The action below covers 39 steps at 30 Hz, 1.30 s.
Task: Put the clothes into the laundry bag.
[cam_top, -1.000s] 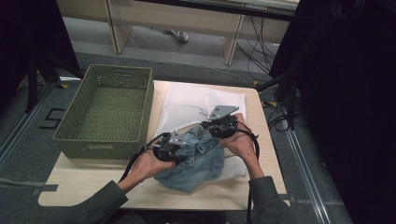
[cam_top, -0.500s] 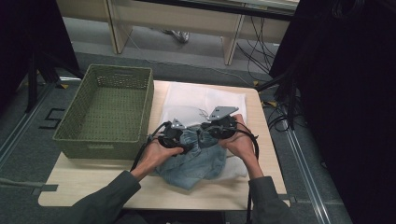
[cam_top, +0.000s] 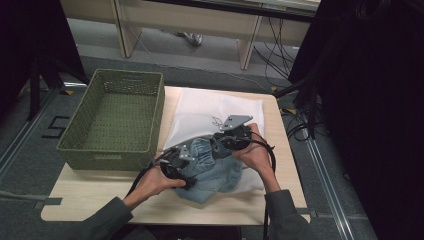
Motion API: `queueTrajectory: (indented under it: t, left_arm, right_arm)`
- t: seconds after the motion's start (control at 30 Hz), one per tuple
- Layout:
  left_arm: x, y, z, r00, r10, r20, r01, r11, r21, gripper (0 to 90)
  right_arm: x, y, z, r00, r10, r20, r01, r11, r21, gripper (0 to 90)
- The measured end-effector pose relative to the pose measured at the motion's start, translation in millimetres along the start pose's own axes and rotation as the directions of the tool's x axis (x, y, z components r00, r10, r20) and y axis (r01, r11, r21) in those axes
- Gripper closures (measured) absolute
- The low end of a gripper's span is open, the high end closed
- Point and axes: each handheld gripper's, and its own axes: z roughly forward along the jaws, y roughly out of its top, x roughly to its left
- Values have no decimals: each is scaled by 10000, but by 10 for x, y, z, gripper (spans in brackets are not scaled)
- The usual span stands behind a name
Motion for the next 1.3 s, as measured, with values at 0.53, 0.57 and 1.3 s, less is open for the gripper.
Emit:
queueTrajectory:
  t: [0.53, 0.57, 1.3]
  left_arm:
    - [372, 246, 312, 9636, -2598, -630, 2445, 9518, -1854, 580]
    - [361, 213, 269, 9650, -2546, -635, 2397, 9537, -1819, 514]
    - [-188, 217, 207, 9955, 268, -913, -387, 9906, -1308, 724]
  right_arm:
    - [-24, -24, 38, 10000, -8, -14, 8, 9999, -125, 887]
    - [-24, -32, 49, 10000, 0, -20, -1, 10000, -79, 886]
    - [13, -18, 89, 9998, -153, -154, 155, 9998, 117, 887]
